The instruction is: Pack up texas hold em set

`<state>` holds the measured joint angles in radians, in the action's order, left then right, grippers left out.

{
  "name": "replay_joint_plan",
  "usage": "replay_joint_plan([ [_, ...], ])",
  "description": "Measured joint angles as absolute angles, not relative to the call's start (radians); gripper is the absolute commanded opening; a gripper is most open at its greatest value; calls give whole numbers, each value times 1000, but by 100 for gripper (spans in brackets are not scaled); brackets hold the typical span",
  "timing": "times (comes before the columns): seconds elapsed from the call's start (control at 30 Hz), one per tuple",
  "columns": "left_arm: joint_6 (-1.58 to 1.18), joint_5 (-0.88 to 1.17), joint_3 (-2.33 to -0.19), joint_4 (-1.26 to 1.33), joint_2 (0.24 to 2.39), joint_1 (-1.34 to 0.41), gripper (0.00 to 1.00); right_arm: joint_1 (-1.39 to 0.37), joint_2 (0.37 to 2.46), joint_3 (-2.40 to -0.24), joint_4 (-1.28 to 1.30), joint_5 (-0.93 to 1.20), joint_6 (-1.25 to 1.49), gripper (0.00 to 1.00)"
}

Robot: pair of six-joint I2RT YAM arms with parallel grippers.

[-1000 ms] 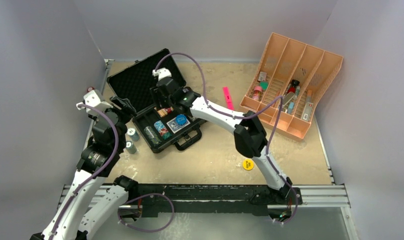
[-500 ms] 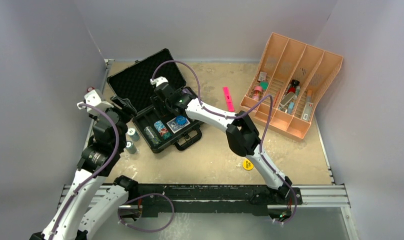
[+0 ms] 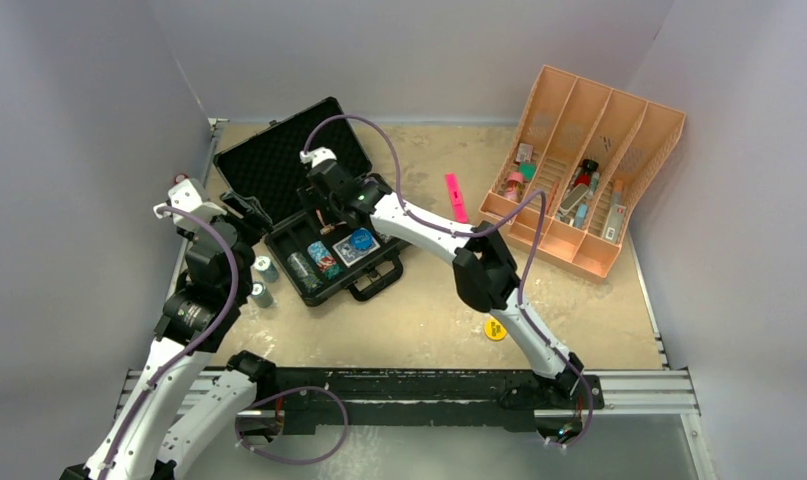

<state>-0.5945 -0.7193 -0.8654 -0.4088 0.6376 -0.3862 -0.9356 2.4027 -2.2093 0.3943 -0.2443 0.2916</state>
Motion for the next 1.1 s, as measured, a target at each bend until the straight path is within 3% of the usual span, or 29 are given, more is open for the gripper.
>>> replay_joint_plan([
  [0.3, -594, -702, -865, -408, 640, -381, 60, -927, 2327, -2120, 390, -245, 336, 77],
  [0.67, -591, -626, -865, -404, 638, -380, 60, -920, 1611, -1442, 407, -433, 583, 89],
  [1.1, -590, -598, -865, -404, 657, -379, 60, -762, 1353, -959, 784, -524, 1095, 93],
])
